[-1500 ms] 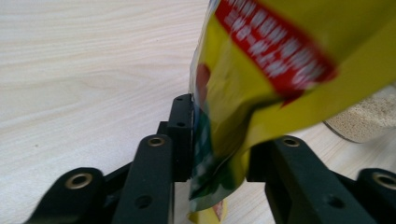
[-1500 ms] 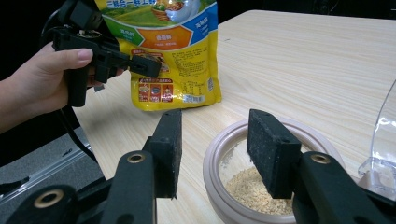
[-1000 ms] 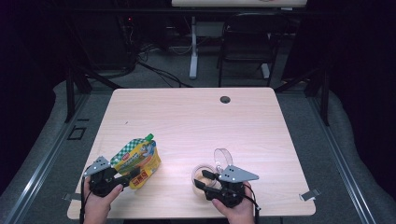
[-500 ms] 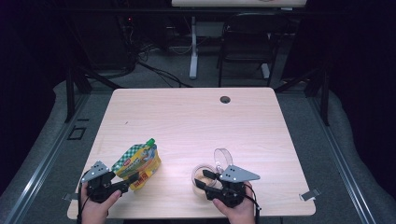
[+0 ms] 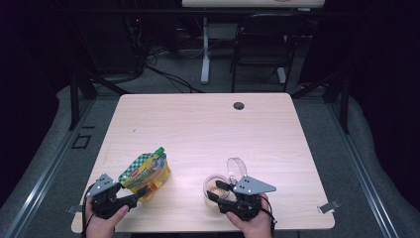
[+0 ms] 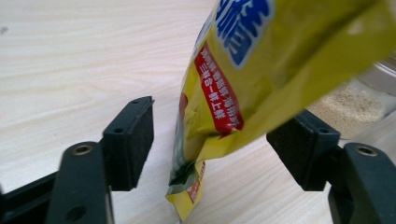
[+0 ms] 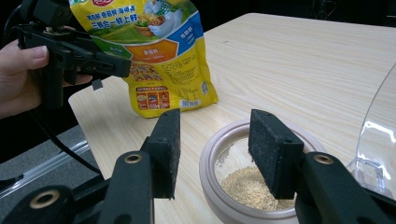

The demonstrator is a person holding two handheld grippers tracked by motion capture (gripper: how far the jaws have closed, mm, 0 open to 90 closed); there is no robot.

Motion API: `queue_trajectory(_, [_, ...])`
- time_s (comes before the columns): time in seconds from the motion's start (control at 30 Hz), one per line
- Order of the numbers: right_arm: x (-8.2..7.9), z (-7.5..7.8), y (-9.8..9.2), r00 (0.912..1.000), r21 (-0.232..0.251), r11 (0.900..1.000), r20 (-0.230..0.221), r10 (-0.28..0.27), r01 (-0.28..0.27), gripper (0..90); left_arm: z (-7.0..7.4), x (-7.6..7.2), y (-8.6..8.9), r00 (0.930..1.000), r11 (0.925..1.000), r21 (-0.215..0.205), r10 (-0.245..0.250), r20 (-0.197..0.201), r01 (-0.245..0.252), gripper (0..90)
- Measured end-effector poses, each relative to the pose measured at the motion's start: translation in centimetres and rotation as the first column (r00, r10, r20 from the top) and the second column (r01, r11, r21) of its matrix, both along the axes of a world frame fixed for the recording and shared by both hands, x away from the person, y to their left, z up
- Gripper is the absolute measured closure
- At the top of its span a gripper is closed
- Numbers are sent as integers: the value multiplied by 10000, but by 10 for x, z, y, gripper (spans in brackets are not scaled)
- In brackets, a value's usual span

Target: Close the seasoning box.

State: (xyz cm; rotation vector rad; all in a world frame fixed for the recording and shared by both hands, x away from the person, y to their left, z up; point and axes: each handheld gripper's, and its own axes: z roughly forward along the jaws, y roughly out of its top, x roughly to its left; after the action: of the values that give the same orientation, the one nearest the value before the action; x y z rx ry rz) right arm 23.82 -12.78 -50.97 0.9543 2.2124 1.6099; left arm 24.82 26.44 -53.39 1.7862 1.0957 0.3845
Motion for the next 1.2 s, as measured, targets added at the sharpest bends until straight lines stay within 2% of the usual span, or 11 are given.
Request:
queue_trajectory(0.27, [-1, 2, -1, 9999, -150, 9999, 111, 52, -50, 529, 3, -7, 0, 9996, 9994, -237, 236, 121, -233, 292])
queue_trajectory(0.67, [-3, 15, -7, 9996, -95, 9999, 247, 136, -134, 541, 2, -21, 0, 9998, 9993, 341, -137, 113, 133, 294])
queue_trajectory(0.77, [-4, 22, -10, 9993, -86, 9999, 360, 132, -129, 562, -1, -21, 3, 10000, 9998, 183, -94, 29, 93, 302])
queue_trajectory(0.87, [-5, 29, -13, 9984, -335, 9994, 560, -40, 58, 575, -2, -20, 4, 10000, 10000, 46, -24, 63, 24, 307])
queue_trajectory(1.03, [-8, 41, -22, 9958, -407, 9985, 853, -319, 355, 634, -2, -20, 5, 9999, 9999, 152, 3, 170, -6, 311])
queue_trajectory(1.1, [-8, 44, -27, 9954, -356, 9980, 824, -489, 520, 686, -2, -20, 5, 9999, 9999, 154, -3, 163, 1, 311])
queue_trajectory(1.13, [-7, 47, -33, 9934, -343, 9963, 867, -750, 783, 748, -2, -19, 5, 9999, 9999, 144, -4, 158, 2, 314])
queue_trajectory(1.2, [-6, 48, -36, 9927, -330, 9959, 887, -814, 847, 780, -3, -19, 5, 9999, 9999, 168, 6, 145, -8, 314])
